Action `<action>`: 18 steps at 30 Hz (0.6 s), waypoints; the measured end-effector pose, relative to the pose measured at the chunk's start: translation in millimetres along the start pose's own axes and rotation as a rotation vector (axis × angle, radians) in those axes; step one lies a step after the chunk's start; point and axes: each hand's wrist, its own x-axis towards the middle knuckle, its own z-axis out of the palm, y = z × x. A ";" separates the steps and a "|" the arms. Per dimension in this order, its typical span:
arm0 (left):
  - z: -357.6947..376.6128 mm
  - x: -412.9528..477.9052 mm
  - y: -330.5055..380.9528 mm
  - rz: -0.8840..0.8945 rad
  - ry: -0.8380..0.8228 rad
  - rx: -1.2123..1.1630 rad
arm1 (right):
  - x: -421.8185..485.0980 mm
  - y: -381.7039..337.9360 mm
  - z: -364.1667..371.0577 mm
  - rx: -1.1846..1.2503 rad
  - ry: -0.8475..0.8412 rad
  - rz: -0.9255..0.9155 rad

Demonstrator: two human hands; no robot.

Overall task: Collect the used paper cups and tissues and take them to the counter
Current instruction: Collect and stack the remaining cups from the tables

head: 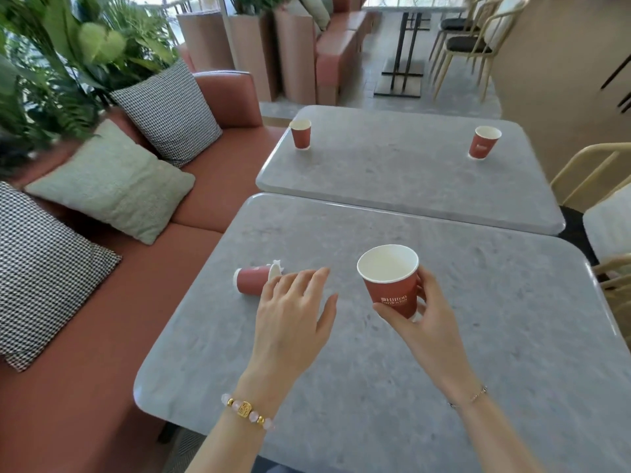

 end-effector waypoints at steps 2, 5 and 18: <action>-1.7 0.4 -15.8 0.017 0.005 -0.004 | -2.5 -3.2 14.1 -0.006 0.020 0.009; -5.0 3.0 -42.7 0.039 0.004 -0.014 | -3.8 -10.6 38.1 -0.007 0.037 0.026; -16.9 13.2 -159.5 0.178 -0.031 -0.085 | -6.8 -38.7 147.9 0.024 0.141 0.097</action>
